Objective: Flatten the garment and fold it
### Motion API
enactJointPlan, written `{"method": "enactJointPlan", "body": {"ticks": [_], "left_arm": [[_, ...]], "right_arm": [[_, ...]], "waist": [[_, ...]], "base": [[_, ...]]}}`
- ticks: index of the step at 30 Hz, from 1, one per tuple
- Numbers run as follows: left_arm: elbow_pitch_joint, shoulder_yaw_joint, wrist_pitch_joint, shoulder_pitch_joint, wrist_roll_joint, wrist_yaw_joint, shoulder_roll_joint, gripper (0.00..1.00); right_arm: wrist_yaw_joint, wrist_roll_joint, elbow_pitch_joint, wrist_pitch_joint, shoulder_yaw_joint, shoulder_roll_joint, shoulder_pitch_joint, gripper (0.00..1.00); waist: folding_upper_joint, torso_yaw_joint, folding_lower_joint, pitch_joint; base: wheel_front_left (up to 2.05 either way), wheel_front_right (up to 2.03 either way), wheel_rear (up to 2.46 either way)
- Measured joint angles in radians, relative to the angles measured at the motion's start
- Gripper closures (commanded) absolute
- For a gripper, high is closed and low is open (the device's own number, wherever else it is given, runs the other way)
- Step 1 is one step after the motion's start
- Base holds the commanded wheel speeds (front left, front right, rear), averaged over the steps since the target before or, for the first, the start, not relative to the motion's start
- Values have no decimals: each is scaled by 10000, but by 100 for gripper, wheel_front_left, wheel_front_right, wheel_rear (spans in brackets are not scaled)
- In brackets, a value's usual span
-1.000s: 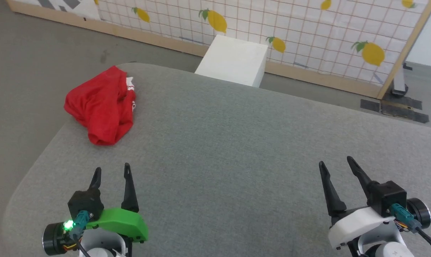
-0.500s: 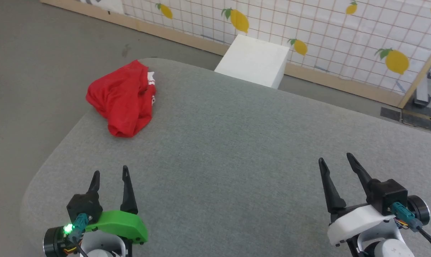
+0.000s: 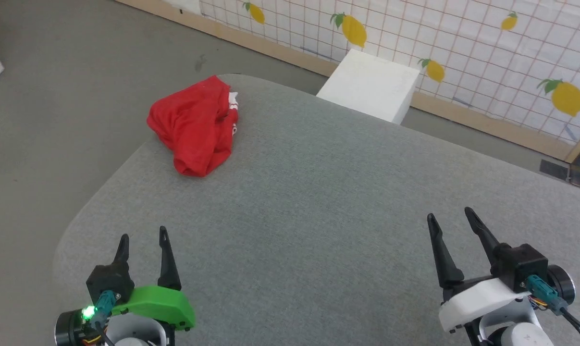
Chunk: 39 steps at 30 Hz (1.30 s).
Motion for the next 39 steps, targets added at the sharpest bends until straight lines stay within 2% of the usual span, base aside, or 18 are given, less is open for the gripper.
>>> {"method": "enactJointPlan", "body": {"ticks": [21, 27, 31, 33, 39], "left_arm": [[155, -303, -337, -2, -612, 527, 234, 0], [238, -416, -353, -164, -926, 533, 391, 0], [491, -439, -410, -1000, -1281, 182, 416, 0], [859, -422, -219, -1807, -1536, -109, 447, 0], [2255, -15, 341, -4568, -2165, -629, 742, 0]], "right_arm": [[0, 125, 192, -307, 54, 8, -111, 0], [0, 134, 173, -347, 127, 17, -249, 0], [0, -67, -42, -236, 167, 21, -500, 0], [0, -263, -209, -81, 255, 23, -698, 0], [0, -769, -667, 316, 621, 29, -1449, 0]], "waist": [[0, 1272, 0, -29], [0, 1602, 0, 91], [0, 1679, 0, 403], [0, 1666, 0, 628], [0, 1433, 0, 1478]], "base": [[0, 0, 0], [0, 0, 0], [0, 0, 0], [0, 0, 0], [0, 0, 0]]}}
